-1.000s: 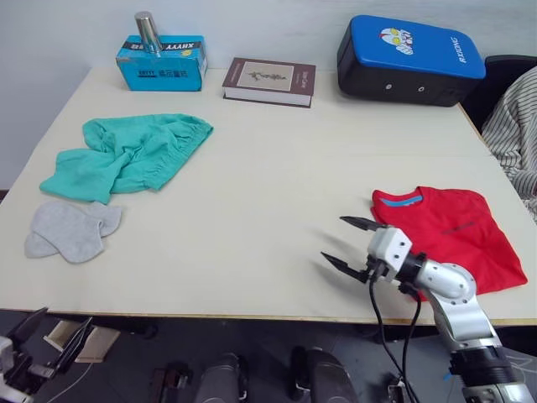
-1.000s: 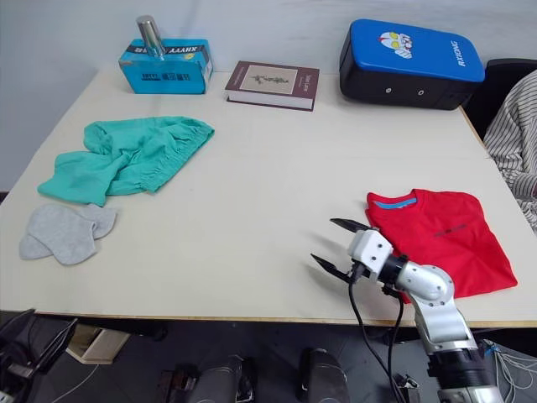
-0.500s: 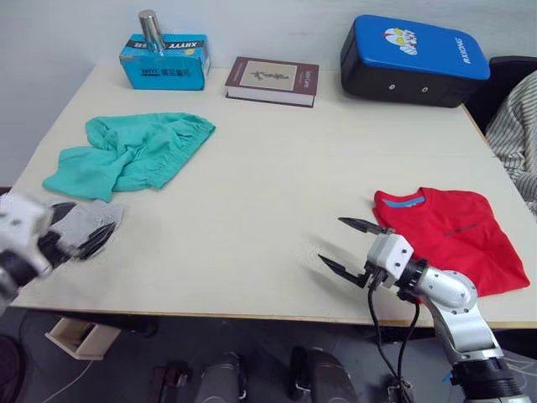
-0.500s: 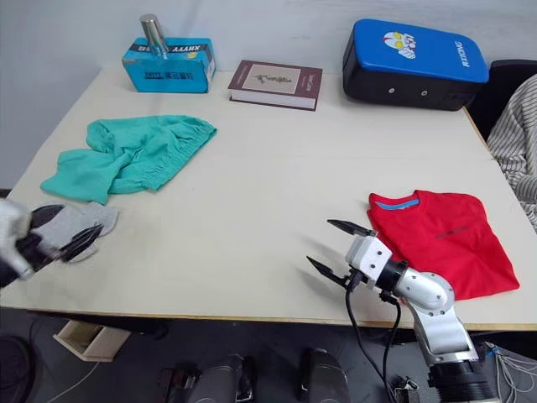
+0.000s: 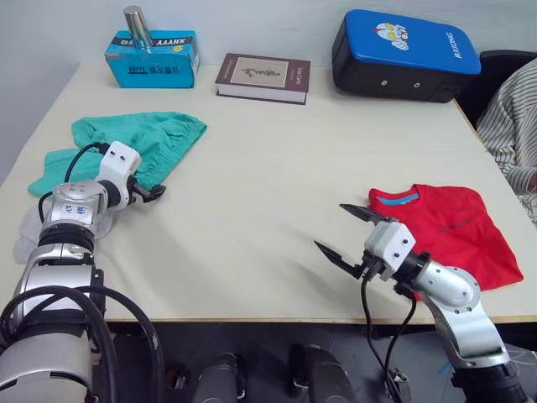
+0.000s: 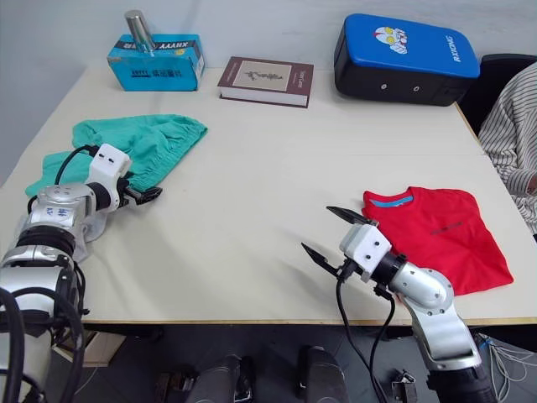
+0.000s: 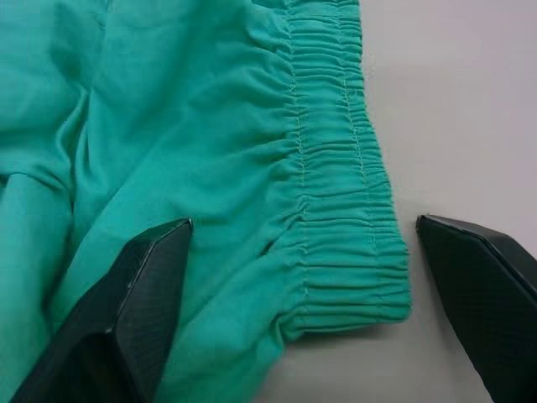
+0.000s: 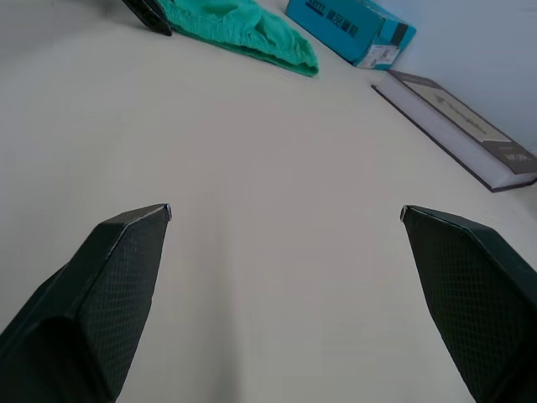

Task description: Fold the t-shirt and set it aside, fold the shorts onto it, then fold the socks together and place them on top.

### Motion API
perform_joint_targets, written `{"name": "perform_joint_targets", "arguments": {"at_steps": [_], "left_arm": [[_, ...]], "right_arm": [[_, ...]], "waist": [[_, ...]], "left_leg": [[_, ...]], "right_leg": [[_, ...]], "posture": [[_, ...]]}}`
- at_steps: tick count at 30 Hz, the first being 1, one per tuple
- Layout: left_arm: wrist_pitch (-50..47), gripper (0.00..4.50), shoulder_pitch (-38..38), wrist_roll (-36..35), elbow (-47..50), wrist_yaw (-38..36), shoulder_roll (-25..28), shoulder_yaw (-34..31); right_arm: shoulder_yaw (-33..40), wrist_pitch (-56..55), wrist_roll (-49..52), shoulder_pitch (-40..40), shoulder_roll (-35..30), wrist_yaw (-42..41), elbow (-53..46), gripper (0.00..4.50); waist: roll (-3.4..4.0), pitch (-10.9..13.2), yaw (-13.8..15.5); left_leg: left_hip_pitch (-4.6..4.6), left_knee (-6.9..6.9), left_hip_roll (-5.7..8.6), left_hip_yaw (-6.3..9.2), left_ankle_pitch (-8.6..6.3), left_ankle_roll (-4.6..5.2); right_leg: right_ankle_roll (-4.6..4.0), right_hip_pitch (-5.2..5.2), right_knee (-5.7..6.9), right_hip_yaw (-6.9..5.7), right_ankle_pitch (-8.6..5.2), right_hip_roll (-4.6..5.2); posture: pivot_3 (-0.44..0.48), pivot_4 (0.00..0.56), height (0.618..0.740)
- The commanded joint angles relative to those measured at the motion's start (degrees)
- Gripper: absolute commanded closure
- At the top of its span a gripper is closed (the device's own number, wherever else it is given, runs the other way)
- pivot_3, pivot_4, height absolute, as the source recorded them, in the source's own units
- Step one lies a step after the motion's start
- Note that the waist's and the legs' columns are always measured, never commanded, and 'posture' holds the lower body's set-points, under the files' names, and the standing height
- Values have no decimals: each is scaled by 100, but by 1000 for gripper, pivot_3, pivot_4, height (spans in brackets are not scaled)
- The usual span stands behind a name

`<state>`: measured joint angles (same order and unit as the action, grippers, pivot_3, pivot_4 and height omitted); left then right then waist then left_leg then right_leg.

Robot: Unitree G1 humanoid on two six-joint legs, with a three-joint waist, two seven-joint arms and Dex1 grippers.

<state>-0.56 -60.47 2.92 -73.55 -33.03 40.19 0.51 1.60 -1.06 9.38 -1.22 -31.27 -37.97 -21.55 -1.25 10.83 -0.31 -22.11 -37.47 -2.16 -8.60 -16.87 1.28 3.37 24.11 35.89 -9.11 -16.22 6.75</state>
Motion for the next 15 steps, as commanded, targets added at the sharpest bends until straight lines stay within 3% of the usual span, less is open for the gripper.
{"name": "perform_joint_targets", "arguments": {"at_steps": [1,12,13,15], "left_arm": [[-270,927,0,156,-313,15,-74,-41],[-229,4202,-336,-488,-168,-897,-327,-899],[-143,4454,-446,-623,-100,-1184,-447,-1001],[-77,4481,-746,-840,64,-1652,-764,-1135]], "right_arm": [[384,130,-34,266,-87,235,-502,0],[477,292,-258,590,27,646,-793,0],[481,269,-263,579,15,639,-748,0],[487,235,-275,522,-23,614,-628,0]], "waist": [[-1,0,2],[-2,0,14],[-3,0,15],[-16,8,84]], "left_leg": [[0,-6,-1,1,1,1],[-4,-32,-22,7,-5,-10],[-7,-39,-23,7,-5,-9],[-22,-58,-23,12,-5,-6]], "right_leg": [[0,0,1,1,0,1],[-10,3,11,15,1,-9],[-10,4,11,13,1,-10],[-10,4,11,6,0,-10]], "posture": [[0,150,740],[0,150,740],[0,150,740],[0,150,740]]}}
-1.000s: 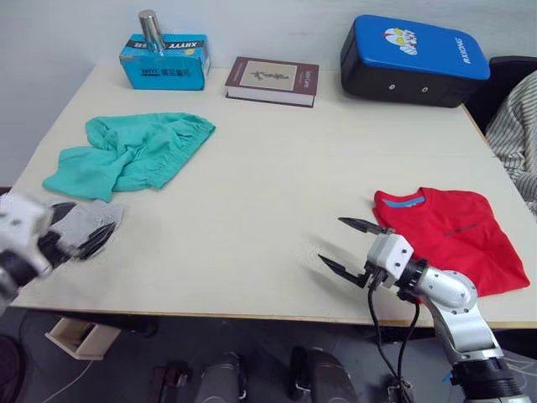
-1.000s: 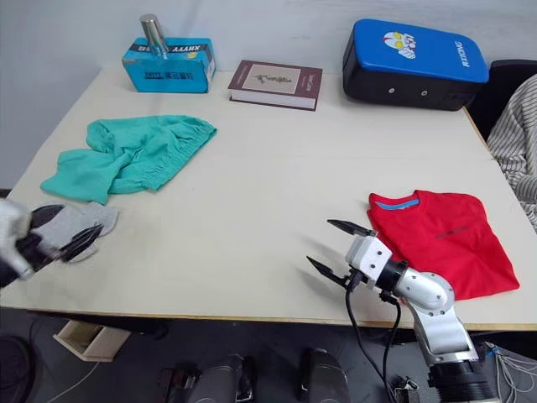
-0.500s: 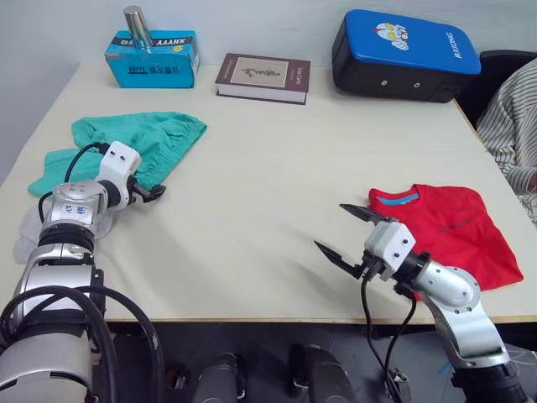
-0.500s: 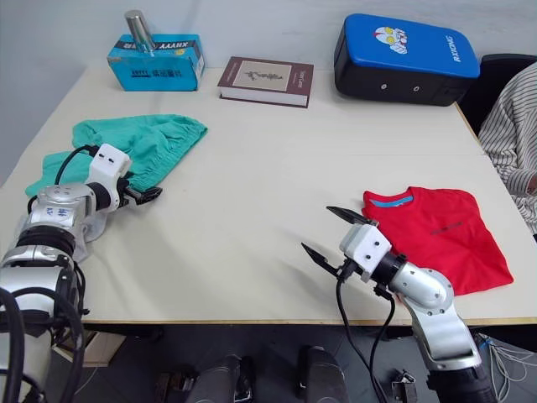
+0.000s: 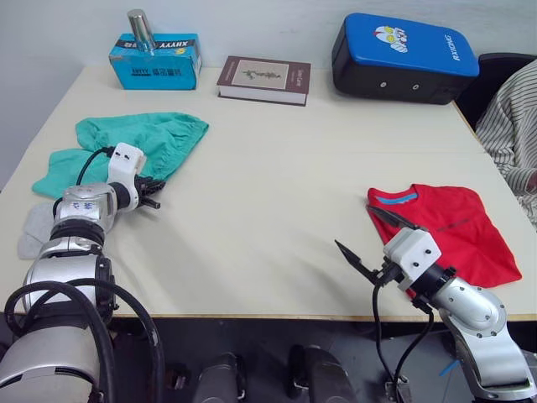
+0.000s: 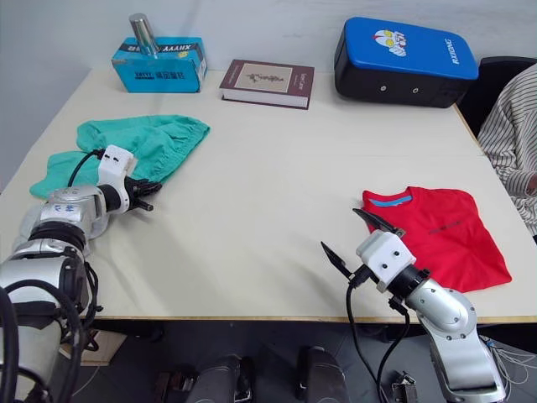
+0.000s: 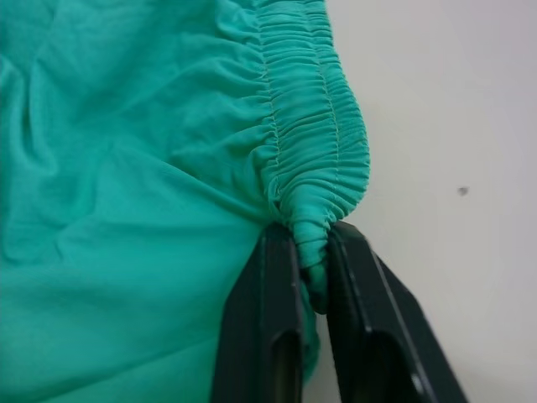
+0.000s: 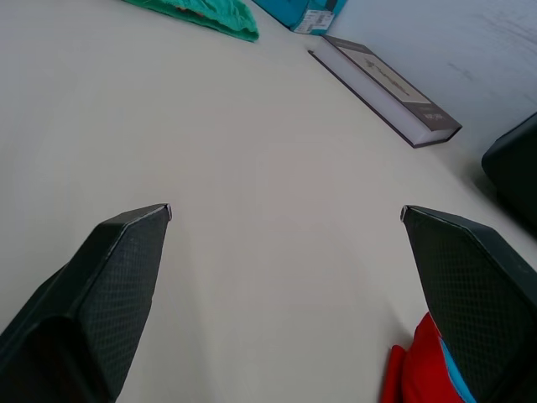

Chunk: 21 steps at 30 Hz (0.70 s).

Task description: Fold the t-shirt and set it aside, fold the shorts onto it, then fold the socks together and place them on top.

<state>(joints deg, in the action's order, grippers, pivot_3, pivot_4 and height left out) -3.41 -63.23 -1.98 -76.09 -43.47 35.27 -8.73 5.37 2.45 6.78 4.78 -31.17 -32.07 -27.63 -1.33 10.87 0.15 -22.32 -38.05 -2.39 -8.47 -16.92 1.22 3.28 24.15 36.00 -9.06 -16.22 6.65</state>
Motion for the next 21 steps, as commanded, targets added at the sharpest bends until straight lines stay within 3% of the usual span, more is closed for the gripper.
{"name": "perform_joint_targets", "arguments": {"at_steps": [1,4,8,10,14,17,21], "left_arm": [[191,4481,-609,-421,387,-816,-412,-234],[-5,4481,-1044,-555,546,-1209,-849,-243],[-263,4481,-1202,-486,1246,-2369,-1779,359],[-514,4481,-953,-527,1888,-2677,-2259,692],[-1596,4481,102,-294,3651,-2575,-2917,1687],[-1858,3665,900,-170,4549,-2208,-3092,2107],[-2117,2446,1811,-535,5804,-2084,-3013,2094]], "right_arm": [[106,-127,-26,-107,-50,11,32,0],[42,-173,-44,-200,-91,-71,164,0],[209,-16,226,-247,-312,-376,255,0],[337,-36,312,-294,-496,-561,433,0],[552,8,395,-299,-670,-638,539,0],[629,130,400,-173,-739,-657,428,0],[927,267,413,203,-846,-655,177,0]], "waist": [[-17,10,61],[-28,16,89],[-28,15,103],[-27,15,100],[-26,15,33],[-25,15,-68],[-22,14,-56]], "left_leg": [[-7,-10,1,4,-1,4],[-11,-18,6,-2,-5,12],[-11,-10,14,-7,-6,15],[-10,-9,16,-13,-6,15],[-6,-11,17,-19,-6,19],[4,-9,2,-17,0,8],[12,-7,-28,-6,11,-11]], "right_leg": [[0,2,-1,-2,0,0],[7,3,-1,-3,5,0],[10,3,1,-5,6,-1],[12,3,0,-3,7,-4],[19,2,-1,9,11,-6],[14,2,-4,18,8,-13],[-7,3,5,51,5,-12]], "posture": [[0,150,740],[0,150,740],[0,150,740],[0,150,740],[0,150,740],[0,150,740],[0,150,740]]}}
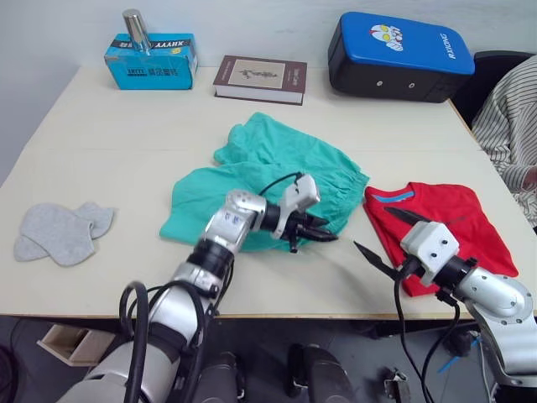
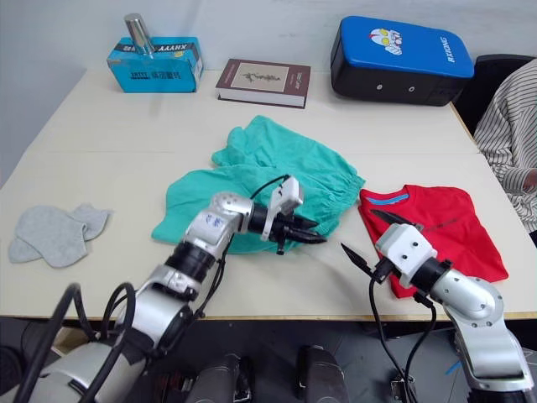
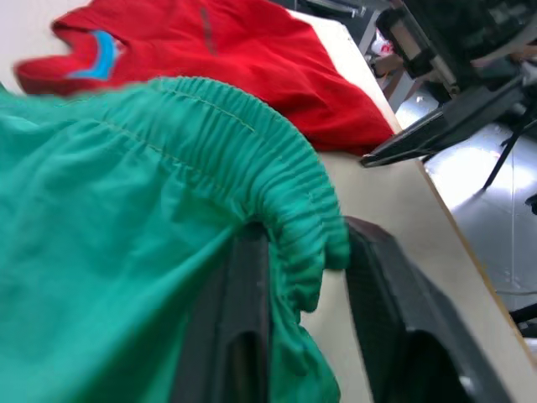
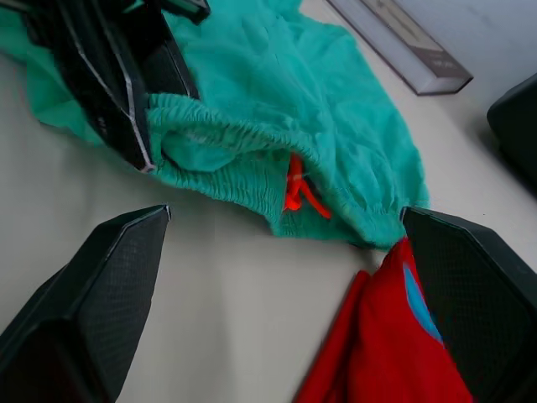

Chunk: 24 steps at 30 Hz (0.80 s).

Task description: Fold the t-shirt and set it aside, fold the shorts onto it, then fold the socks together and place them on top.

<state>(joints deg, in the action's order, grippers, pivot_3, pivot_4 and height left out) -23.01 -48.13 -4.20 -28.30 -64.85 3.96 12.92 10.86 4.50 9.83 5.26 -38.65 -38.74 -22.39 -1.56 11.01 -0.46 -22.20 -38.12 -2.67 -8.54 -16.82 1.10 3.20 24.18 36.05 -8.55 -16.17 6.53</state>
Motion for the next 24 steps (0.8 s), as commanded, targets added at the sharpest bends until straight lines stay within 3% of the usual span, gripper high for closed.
{"name": "perform_joint_targets", "arguments": {"at_steps": [1,8,10,13,18,21,24], "left_arm": [[-323,2138,440,-451,1350,61,198,-156],[-325,22,1042,-1405,2907,-635,1624,-925],[123,22,1158,-1299,2875,-664,2080,-1079],[1751,22,1459,-686,2163,-702,3045,-1375],[2980,22,2372,-465,1326,-1027,4304,-1647],[3467,22,2722,-482,1095,-1012,4497,-1695],[4107,22,2592,-196,607,-374,4235,-1647]], "right_arm": [[472,74,129,203,-109,23,-370,0],[529,-52,302,21,-300,-298,-270,0],[305,-72,298,-135,-356,-474,-270,0],[-462,88,72,-330,-468,-817,-317,0],[-1579,191,-631,-718,-288,-774,-33,0],[-1907,-4,-1008,-954,-139,-601,285,0],[-2176,223,-1423,-1418,242,-192,762,0]], "waist": [[1,0,16],[8,-4,22],[9,-5,33],[11,-7,31],[13,-6,9],[13,-6,61],[12,-7,104]], "left_leg": [[2,0,-4,0,0,-1],[4,0,-12,1,-3,-8],[6,0,-12,0,-2,-8],[5,-2,-8,1,-3,-6],[-3,6,-14,-5,-11,-13],[-14,-4,-7,-7,-17,-2],[-19,-14,-1,-1,-25,10]], "right_leg": [[-3,0,1,1,0,2],[-17,0,0,4,2,4],[-17,0,0,5,1,4],[-17,-1,-1,2,1,7],[-30,17,0,0,-6,9],[-31,22,2,-3,-6,11],[-27,19,0,-6,-2,19]], "posture": [[0,150,740],[0,150,740],[0,150,740],[0,150,740],[0,150,740],[0,150,740],[0,150,740]]}}
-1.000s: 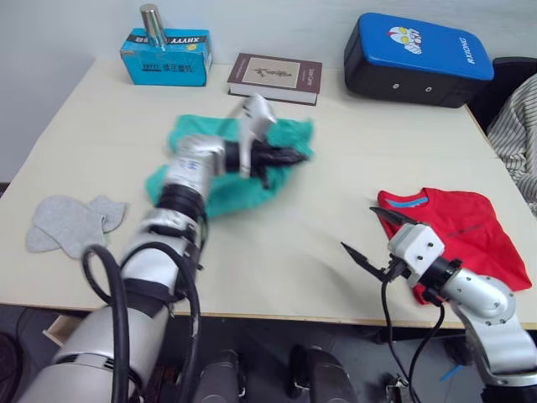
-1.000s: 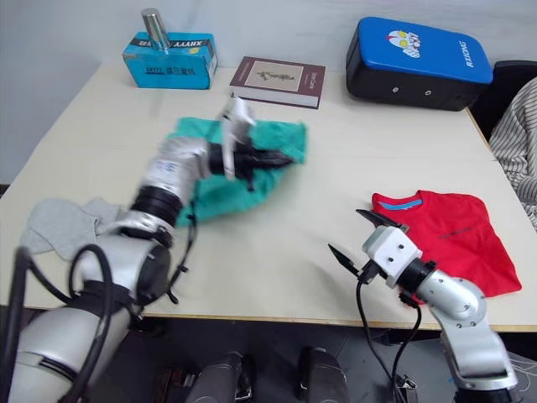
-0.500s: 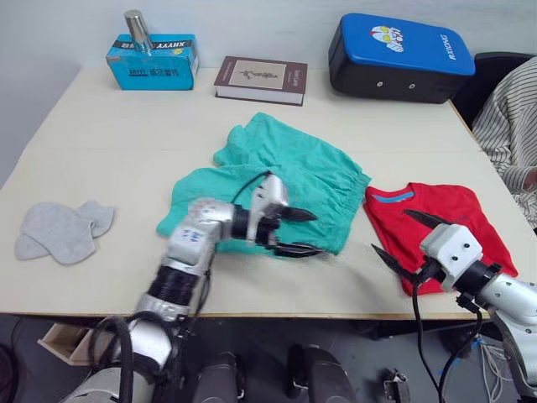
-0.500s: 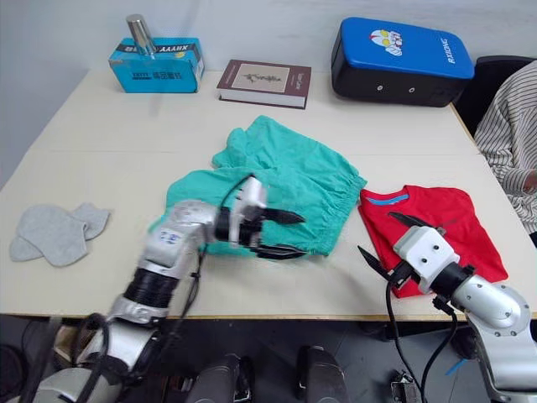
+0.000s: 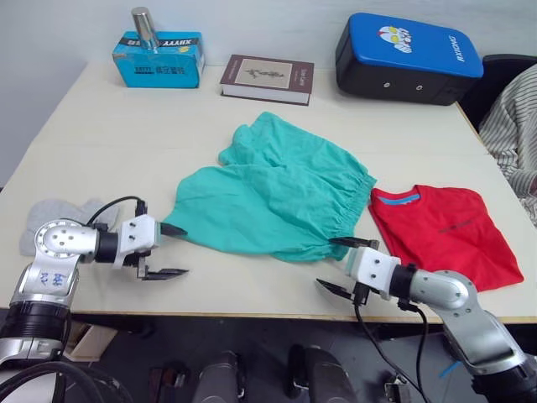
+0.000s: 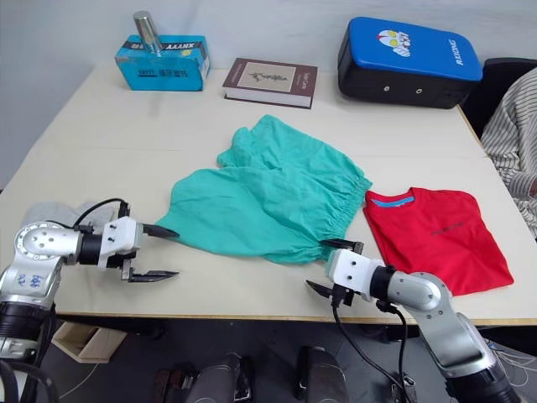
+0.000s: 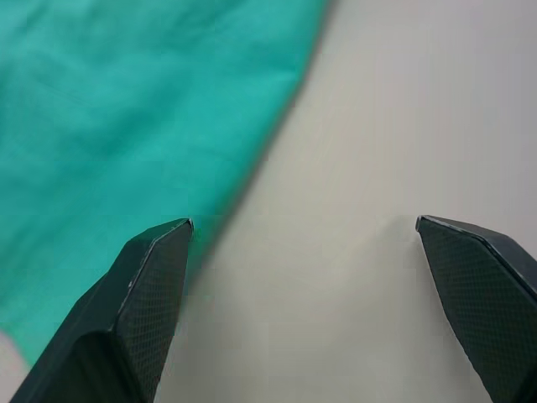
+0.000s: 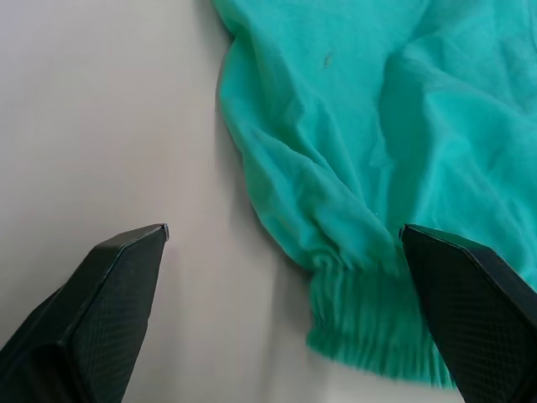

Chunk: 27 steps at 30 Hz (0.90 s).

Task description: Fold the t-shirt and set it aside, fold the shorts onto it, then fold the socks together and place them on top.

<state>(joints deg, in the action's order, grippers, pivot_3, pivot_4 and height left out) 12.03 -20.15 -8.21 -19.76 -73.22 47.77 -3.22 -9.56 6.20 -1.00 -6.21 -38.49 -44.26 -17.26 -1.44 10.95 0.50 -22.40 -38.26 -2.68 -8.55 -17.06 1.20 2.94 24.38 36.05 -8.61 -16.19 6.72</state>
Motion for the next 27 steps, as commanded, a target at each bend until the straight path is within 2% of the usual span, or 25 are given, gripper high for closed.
{"name": "perform_joint_targets", "arguments": {"at_steps": [1,4,7,13,18,19,20,24,27], "left_arm": [[805,22,-300,329,-426,656,-229,13],[1451,22,-839,797,-1345,1178,-448,234],[1855,625,-1671,1304,-2598,1604,-648,582],[2013,2536,-3093,1941,-4537,1906,-956,1140],[1893,4104,-3636,2227,-5227,1556,-1184,1486],[1845,4379,-3650,2179,-5282,1429,-1209,1460],[1824,4473,-3632,2073,-5302,1232,-1230,1387],[1648,4473,-3252,1346,-5030,77,-1240,921],[1225,4473,-2601,607,-4181,-648,-1150,526]], "right_arm": [[-185,92,-434,-361,313,443,355,0],[-388,33,-778,-557,373,541,636,0],[-440,77,-926,-741,414,653,867,617],[-318,85,-877,-851,259,544,968,2725],[-241,76,-777,-749,118,418,791,4462],[-218,92,-767,-720,106,407,743,4500],[-188,98,-762,-686,89,396,701,4500],[-78,62,-744,-552,25,400,631,4500],[-28,-13,-729,-541,9,409,704,4500]], "waist": [[-1,-1,20],[1,-7,51],[-7,-29,71],[-10,-44,91],[-10,-44,69],[-9,-45,68],[-9,-45,66],[-7,-46,36],[-7,-46,-61]], "left_leg": [[0,0,0,0,-1,1],[4,-1,-2,0,1,0],[12,0,-2,-4,3,-3],[20,-3,9,-13,10,5],[19,-4,14,-15,11,8],[19,-4,13,-16,11,8],[19,-4,12,-16,11,7],[19,-5,11,-18,11,7],[16,-3,9,-23,11,7]], "right_leg": [[0,0,-3,1,5,4],[0,-5,2,1,11,4],[0,-9,7,-2,11,-6],[2,-9,30,-41,12,-14],[3,-9,32,-43,11,-14],[3,-7,33,-43,11,-14],[3,-6,35,-43,11,-14],[3,-6,36,-43,10,-14],[3,-6,45,-44,9,-14]], "posture": [[0,150,740],[0,150,740],[0,150,740],[0,150,740],[0,150,740],[0,150,740],[0,150,740],[0,150,740],[0,150,740]]}}
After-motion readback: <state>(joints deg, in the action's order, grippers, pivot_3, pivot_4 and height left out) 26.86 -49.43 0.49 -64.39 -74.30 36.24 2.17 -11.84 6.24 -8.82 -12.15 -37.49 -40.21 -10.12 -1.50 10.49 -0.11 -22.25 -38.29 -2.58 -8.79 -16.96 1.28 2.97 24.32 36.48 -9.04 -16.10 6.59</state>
